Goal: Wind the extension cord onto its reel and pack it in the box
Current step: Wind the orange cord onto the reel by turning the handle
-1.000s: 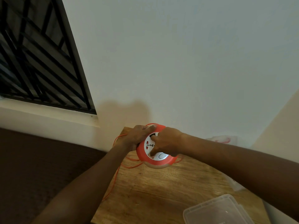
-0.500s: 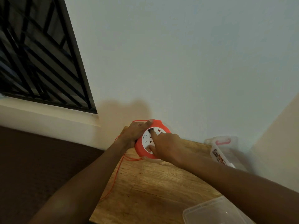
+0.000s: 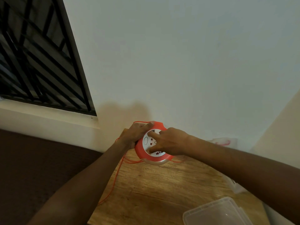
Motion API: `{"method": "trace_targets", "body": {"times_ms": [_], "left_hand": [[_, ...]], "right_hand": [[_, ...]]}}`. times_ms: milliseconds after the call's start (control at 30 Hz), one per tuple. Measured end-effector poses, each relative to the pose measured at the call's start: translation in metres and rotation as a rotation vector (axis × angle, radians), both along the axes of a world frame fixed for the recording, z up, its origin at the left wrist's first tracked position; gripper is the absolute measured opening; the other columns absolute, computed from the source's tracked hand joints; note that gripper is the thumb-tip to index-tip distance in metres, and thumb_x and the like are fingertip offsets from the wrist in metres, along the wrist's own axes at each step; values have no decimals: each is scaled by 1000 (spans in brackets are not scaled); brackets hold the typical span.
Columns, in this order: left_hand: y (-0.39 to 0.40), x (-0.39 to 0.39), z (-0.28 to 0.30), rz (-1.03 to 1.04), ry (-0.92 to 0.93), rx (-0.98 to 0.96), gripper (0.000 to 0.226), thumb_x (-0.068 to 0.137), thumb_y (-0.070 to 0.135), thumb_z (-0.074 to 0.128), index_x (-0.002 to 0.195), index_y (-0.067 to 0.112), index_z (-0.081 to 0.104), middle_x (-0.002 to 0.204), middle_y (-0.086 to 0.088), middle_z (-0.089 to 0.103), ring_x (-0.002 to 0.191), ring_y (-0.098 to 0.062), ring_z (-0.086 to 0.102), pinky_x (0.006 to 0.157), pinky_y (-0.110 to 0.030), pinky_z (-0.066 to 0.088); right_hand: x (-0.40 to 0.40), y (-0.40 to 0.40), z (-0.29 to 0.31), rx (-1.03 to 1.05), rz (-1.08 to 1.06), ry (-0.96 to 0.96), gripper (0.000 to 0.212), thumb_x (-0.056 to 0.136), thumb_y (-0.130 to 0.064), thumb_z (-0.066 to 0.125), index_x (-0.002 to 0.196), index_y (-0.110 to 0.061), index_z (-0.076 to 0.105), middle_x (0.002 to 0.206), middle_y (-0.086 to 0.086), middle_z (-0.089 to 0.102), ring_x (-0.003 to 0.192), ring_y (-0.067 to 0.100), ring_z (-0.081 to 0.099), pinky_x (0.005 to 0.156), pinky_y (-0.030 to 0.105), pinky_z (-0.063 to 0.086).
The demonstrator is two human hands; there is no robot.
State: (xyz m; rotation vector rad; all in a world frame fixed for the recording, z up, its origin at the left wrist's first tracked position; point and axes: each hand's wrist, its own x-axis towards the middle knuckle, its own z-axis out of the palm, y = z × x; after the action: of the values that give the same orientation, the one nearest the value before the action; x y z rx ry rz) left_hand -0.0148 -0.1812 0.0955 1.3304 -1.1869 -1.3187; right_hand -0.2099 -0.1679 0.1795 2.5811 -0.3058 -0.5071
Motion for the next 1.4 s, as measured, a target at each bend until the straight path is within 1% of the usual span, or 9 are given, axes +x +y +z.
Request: {"method": "trace_targets", "body": {"times_ms": [133, 333, 500, 567, 667, 833, 1000, 1133, 1400], "left_hand": [[0, -3, 2, -7, -46, -19, 33, 93, 56, 65, 91, 28, 82, 90, -3, 83, 77, -21, 81, 61, -24, 62], [0, -5, 3, -8, -94, -20, 45, 91, 57, 67, 98, 14, 80, 91, -7, 83, 75, -21, 80, 63, -26, 62], [-1, -2, 8, 87, 13, 22, 52, 86, 64, 66, 103, 16, 77, 94, -7, 83, 80, -26, 81, 62, -31, 63], [-4, -3, 9, 110, -26, 24, 55, 80, 69, 64, 102, 21, 77, 92, -3, 84, 80, -25, 81, 64, -33, 64], [-5, -1, 6, 115, -61, 20, 50, 93, 61, 61, 107, 16, 77, 95, -6, 83, 85, -28, 80, 69, -37, 65], [-3, 1, 6, 129, -41, 45, 48, 96, 56, 62, 110, 12, 76, 101, -11, 82, 90, -34, 79, 76, -42, 66], [-4, 3, 7, 83, -103, 31, 51, 98, 56, 61, 111, 8, 75, 101, -13, 82, 88, -36, 80, 78, -47, 66], [-2, 2, 3, 58, -106, 36, 44, 97, 55, 62, 101, 13, 77, 91, -7, 83, 80, -31, 81, 69, -40, 65], [-2, -4, 0, 16, -150, 8, 44, 97, 52, 63, 106, 11, 77, 94, -7, 83, 81, -29, 81, 68, -34, 64]], "right_hand": [[7, 4, 7, -83, -49, 114, 71, 93, -29, 66, 149, -46, 26, 147, 16, 37, 102, 35, 63, 58, 35, 46], [14, 6, 1, -138, 61, 120, 65, 91, -23, 67, 147, -31, 36, 113, 11, 65, 96, 30, 67, 68, 36, 57], [19, 13, -13, 11, -430, -436, 60, 92, -50, 54, 140, -16, 47, 118, 6, 68, 96, 28, 68, 77, 38, 54], [24, 16, -21, 76, -521, -536, 61, 92, -52, 53, 140, -15, 48, 123, 6, 66, 100, 29, 67, 80, 40, 55], [22, 15, -30, 73, -522, -554, 65, 93, -53, 51, 145, -14, 40, 127, 9, 64, 101, 31, 67, 81, 43, 56], [15, 10, -32, -16, -425, -511, 66, 96, -54, 43, 149, -16, 31, 124, 11, 66, 93, 33, 69, 70, 41, 56], [5, 7, -12, -167, -119, -228, 60, 76, -37, 82, 128, -17, 59, 123, 14, 65, 80, 32, 71, 58, 35, 56], [-8, 0, -9, -23, 53, -65, 70, 86, -23, 74, 144, -32, 36, 147, 15, 35, 108, 35, 60, 69, 41, 59], [-7, 1, -4, -22, -25, 41, 77, 92, -27, 66, 149, -44, 17, 153, 19, 25, 101, 36, 61, 70, 39, 55]]}}
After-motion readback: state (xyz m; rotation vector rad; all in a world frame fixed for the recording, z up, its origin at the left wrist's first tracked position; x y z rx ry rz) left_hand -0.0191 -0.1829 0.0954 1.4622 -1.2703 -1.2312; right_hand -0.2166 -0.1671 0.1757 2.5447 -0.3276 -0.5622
